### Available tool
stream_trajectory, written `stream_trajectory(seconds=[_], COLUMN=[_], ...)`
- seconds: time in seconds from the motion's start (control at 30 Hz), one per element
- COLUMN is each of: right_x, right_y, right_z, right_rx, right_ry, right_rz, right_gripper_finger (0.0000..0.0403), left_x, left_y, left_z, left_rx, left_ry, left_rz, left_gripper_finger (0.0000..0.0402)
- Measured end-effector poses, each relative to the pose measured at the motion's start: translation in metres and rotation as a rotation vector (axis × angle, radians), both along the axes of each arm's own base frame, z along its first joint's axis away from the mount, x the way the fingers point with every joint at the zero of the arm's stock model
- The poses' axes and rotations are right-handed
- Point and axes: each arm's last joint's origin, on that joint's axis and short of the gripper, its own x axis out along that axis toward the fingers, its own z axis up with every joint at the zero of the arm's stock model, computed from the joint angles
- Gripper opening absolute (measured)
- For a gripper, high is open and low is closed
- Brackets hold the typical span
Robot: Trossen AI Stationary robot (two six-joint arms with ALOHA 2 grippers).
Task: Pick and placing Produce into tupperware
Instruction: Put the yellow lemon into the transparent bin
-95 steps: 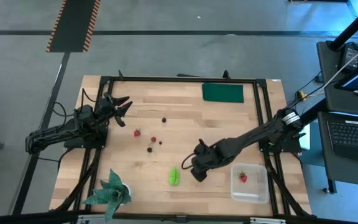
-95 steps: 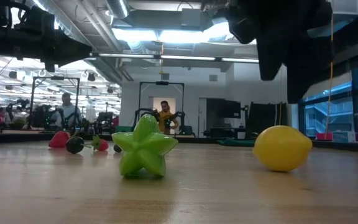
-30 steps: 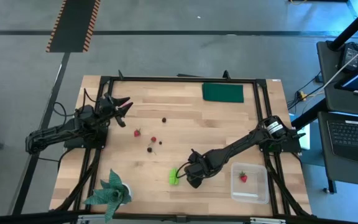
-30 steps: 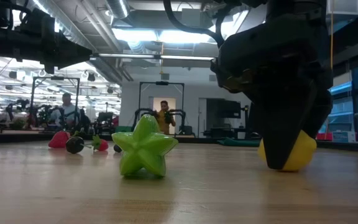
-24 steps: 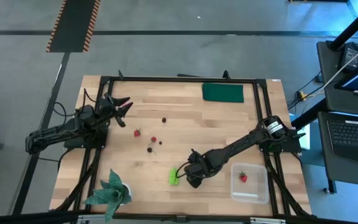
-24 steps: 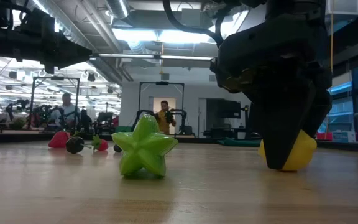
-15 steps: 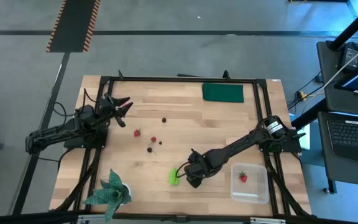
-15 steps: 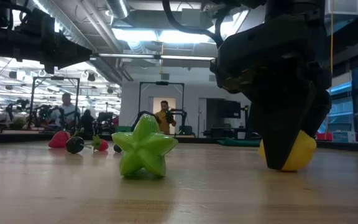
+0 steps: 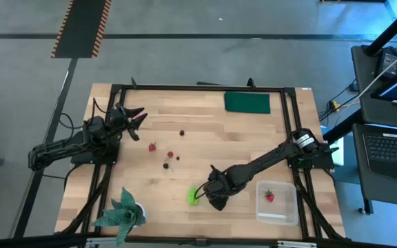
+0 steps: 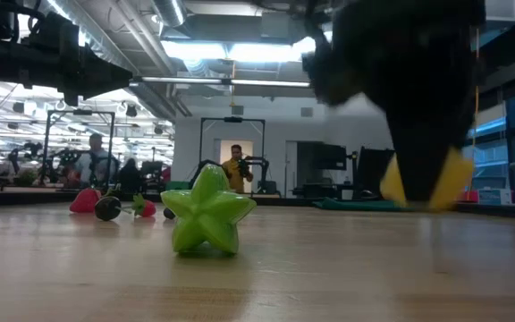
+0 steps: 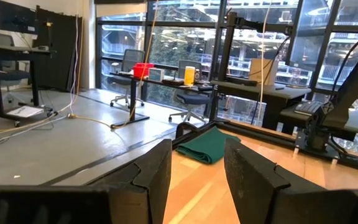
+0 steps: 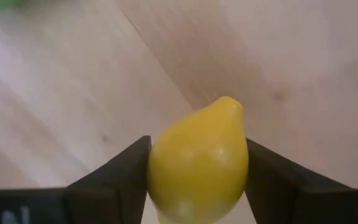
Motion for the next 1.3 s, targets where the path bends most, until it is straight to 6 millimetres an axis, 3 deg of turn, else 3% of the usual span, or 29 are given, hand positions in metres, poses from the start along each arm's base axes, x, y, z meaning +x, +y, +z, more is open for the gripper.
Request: stream_trajectory(seconds=[0.13, 0.37, 0.6, 0.7, 0.87, 1.1, 1.3], right_x=[0.006, 0.004, -0.026, -0.047, -0.079, -0.124, -0.166], right_y=[-0.002, -0.007, 0.009, 0.018, 0.037, 0.054, 0.057], right_z=[0.040, 0.132, 0.212, 0.229, 0.223, 0.170, 0.131], right_rx=[-0.051, -0.102, -0.032, -0.021, -0.004, -0.024, -0.105], right_ry=[0.010, -0.036, -0.259, -0.313, -0.268, 0.018, 0.168], right_rz=[0.052, 0.119, 0.082, 0.041, -0.028, -0.166, -0.300], right_gripper_finger=[0.0220, 0.0213, 0.0224, 0.0212, 0.0212, 0.0226, 0.0212], left_x=[0.000, 0.000, 0.000, 0.000, 0.000, 0.000, 0.000], left_y=[0.000, 0.000, 0.000, 0.000, 0.000, 0.000, 0.000], left_z=[0.000, 0.000, 0.000, 0.001, 0.000, 0.001, 0.001], left_rx=[-0.001, -0.002, -0.002, 0.000, 0.000, 0.000, -0.018], left_ry=[0.000, -0.001, 0.000, -0.007, -0.005, -0.007, -0.020], left_rz=[-0.001, -0.001, 0.000, 0.000, 0.000, 0.003, 0.001], left_gripper_finger=[0.0140, 0.0140, 0.0140, 0.0140, 0.0140, 0.0140, 0.0140])
